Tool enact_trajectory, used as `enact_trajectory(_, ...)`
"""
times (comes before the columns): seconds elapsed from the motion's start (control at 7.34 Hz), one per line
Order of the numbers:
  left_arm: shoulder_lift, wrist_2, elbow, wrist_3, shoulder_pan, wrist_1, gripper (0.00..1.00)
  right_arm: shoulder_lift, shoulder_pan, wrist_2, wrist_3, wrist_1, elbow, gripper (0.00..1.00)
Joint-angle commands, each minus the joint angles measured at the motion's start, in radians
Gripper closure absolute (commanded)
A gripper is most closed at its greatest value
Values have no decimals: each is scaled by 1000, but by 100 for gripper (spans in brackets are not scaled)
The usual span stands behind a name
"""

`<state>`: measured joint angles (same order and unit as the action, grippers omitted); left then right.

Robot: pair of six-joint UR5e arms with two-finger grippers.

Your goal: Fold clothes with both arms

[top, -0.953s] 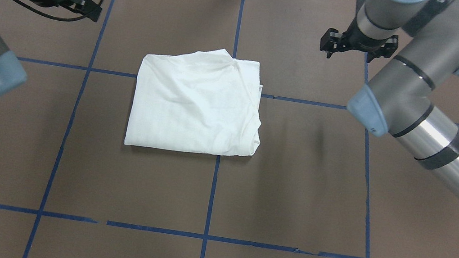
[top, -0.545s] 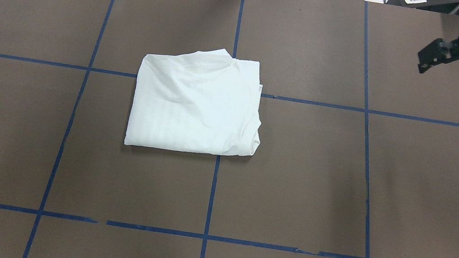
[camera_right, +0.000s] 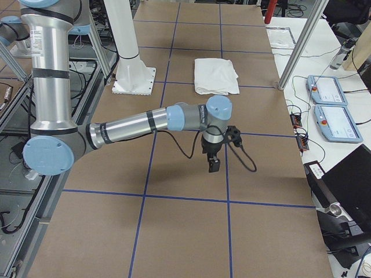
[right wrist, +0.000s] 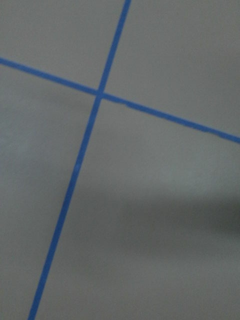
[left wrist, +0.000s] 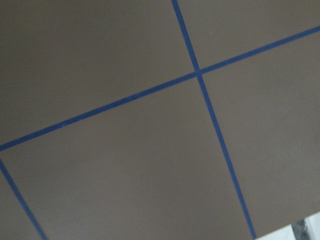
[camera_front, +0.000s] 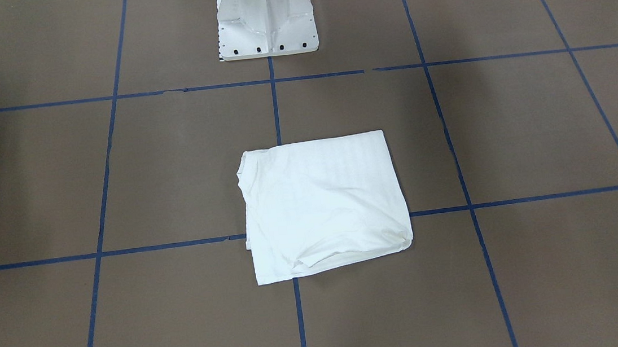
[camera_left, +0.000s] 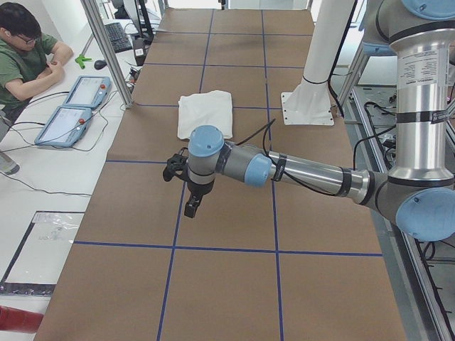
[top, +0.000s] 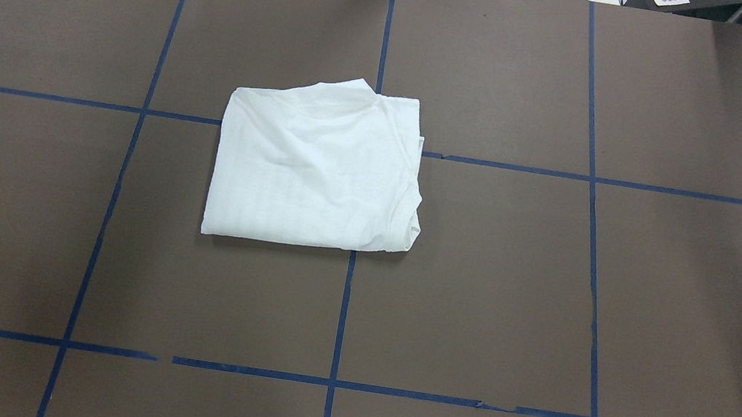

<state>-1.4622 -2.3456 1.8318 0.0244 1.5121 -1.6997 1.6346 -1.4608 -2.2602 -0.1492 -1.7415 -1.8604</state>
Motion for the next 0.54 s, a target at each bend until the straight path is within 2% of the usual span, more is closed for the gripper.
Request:
enact_trajectory(0.0, 11, -17, -46, 5, 39, 6, 0, 148, -119, -21, -41, 60, 27, 0)
enact_trajectory(0.41, 40, -23, -65, -4, 82, 28, 0, 162, -125, -24, -40, 62, 24, 0)
